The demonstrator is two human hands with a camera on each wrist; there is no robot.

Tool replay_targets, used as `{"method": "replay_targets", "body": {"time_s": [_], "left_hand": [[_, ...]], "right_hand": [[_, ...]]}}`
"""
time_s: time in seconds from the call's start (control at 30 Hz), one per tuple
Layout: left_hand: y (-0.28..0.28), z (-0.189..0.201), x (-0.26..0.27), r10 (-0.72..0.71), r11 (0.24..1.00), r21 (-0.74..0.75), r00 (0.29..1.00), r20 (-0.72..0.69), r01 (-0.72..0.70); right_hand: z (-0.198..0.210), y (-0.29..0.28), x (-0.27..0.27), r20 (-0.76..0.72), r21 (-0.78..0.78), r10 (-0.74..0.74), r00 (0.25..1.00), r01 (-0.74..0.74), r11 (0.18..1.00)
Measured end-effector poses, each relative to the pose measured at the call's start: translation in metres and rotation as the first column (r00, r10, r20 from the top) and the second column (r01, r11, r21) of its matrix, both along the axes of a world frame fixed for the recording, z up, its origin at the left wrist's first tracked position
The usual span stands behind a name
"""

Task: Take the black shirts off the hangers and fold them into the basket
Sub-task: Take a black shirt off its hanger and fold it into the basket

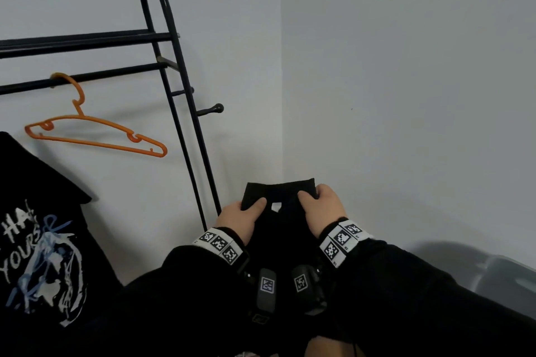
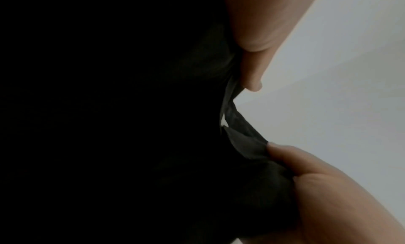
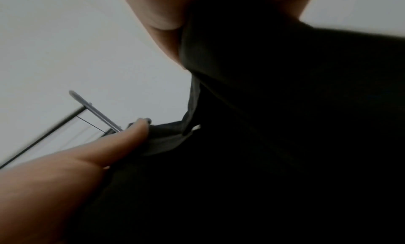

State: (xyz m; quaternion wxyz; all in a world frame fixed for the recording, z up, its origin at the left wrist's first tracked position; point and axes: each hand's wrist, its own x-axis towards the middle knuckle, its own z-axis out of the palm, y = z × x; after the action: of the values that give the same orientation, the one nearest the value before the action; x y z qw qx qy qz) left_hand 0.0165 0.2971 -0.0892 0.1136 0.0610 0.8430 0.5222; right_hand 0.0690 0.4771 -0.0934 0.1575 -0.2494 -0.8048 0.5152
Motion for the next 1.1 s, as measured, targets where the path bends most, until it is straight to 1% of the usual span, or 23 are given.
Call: {"method": "replay_targets", "body": {"time_s": [0.07, 0.13, 0.23, 0.3, 0.33, 0.37, 0.47, 0.5, 0.57, 0.63, 0.67, 0.7, 0.77, 0.8, 0.83, 0.87, 0.93, 0.97, 1.0, 1.07, 1.1], "left_hand": [[0.013, 0.001, 0.010, 0.002, 0.989, 0.147, 0.999, 0.050, -0.009], [0.024, 0.001, 0.018, -0.030, 0.967, 0.256, 0.995, 0.092, 0.006], [0.040, 0.002, 0.030, -0.117, 0.939, 0.336, 0.987, 0.110, 0.074], [0.050, 0.001, 0.035, -0.179, 0.918, 0.378, 0.975, 0.130, 0.119], [0.054, 0.000, 0.037, -0.202, 0.906, 0.404, 0.967, 0.153, 0.126], [0.057, -0.002, 0.038, -0.229, 0.891, 0.435, 0.956, 0.183, 0.130], [0.069, -0.006, 0.043, -0.341, 0.841, 0.512, 0.906, 0.252, 0.174], [0.076, -0.008, 0.046, -0.377, 0.831, 0.520, 0.888, 0.264, 0.199], [0.080, -0.008, 0.047, -0.406, 0.823, 0.522, 0.875, 0.263, 0.225], [0.087, -0.010, 0.045, -0.425, 0.825, 0.507, 0.864, 0.268, 0.249], [0.090, -0.011, 0.042, -0.413, 0.841, 0.476, 0.873, 0.261, 0.255], [0.093, -0.013, 0.038, -0.382, 0.862, 0.436, 0.896, 0.227, 0.258], [0.102, -0.024, 0.024, -0.303, 0.916, 0.316, 0.943, 0.141, 0.247], [0.102, -0.028, 0.019, -0.264, 0.935, 0.272, 0.959, 0.101, 0.229], [0.105, -0.029, 0.015, -0.273, 0.929, 0.281, 0.959, 0.075, 0.242], [0.110, -0.027, 0.012, -0.327, 0.901, 0.318, 0.944, 0.053, 0.294], [0.120, -0.023, 0.004, -0.502, 0.808, 0.366, 0.865, 0.014, 0.462], [0.127, -0.018, 0.001, -0.552, 0.779, 0.348, 0.834, -0.016, 0.522], [0.135, -0.010, -0.002, -0.568, 0.774, 0.309, 0.821, -0.047, 0.553], [0.151, 0.003, -0.011, -0.548, 0.794, 0.245, 0.829, -0.108, 0.557], [0.159, 0.011, -0.014, -0.557, 0.784, 0.230, 0.817, -0.149, 0.576]], "right_hand": [[0.000, -0.005, 0.004, -0.080, -0.163, 0.034, 0.996, -0.047, 0.986], [-0.003, -0.009, 0.009, -0.138, -0.307, 0.089, 0.986, -0.128, 0.943], [-0.004, -0.010, 0.017, -0.190, -0.389, 0.200, 0.961, -0.261, 0.884], [-0.004, -0.005, 0.023, -0.245, -0.453, 0.202, 0.948, -0.296, 0.841], [-0.004, -0.002, 0.027, -0.256, -0.445, 0.194, 0.947, -0.294, 0.846], [-0.007, 0.004, 0.031, -0.258, -0.403, 0.193, 0.947, -0.287, 0.869], [-0.013, 0.024, 0.041, -0.200, -0.248, 0.223, 0.954, -0.269, 0.930], [-0.016, 0.033, 0.044, -0.196, -0.227, 0.215, 0.957, -0.257, 0.939], [-0.018, 0.043, 0.048, -0.199, -0.196, 0.214, 0.956, -0.253, 0.947], [-0.018, 0.055, 0.050, -0.185, -0.104, 0.195, 0.963, -0.216, 0.971], [-0.020, 0.061, 0.049, -0.175, -0.066, 0.172, 0.969, -0.186, 0.980], [-0.024, 0.067, 0.048, -0.170, -0.060, 0.151, 0.974, -0.163, 0.985], [-0.029, 0.077, 0.046, -0.177, -0.138, 0.100, 0.979, -0.126, 0.982], [-0.028, 0.079, 0.048, -0.202, -0.191, 0.105, 0.974, -0.144, 0.971], [-0.028, 0.082, 0.049, -0.221, -0.250, 0.104, 0.970, -0.159, 0.955], [-0.026, 0.086, 0.051, -0.252, -0.314, 0.102, 0.962, -0.182, 0.932], [-0.024, 0.095, 0.054, -0.297, -0.386, 0.108, 0.949, -0.222, 0.895], [-0.021, 0.101, 0.057, -0.303, -0.388, 0.108, 0.947, -0.226, 0.893], [-0.018, 0.108, 0.060, -0.312, -0.388, 0.112, 0.943, -0.234, 0.892], [-0.016, 0.123, 0.066, -0.286, -0.366, 0.102, 0.953, -0.207, 0.907], [-0.016, 0.129, 0.069, -0.243, -0.342, 0.099, 0.965, -0.181, 0.922]]}}
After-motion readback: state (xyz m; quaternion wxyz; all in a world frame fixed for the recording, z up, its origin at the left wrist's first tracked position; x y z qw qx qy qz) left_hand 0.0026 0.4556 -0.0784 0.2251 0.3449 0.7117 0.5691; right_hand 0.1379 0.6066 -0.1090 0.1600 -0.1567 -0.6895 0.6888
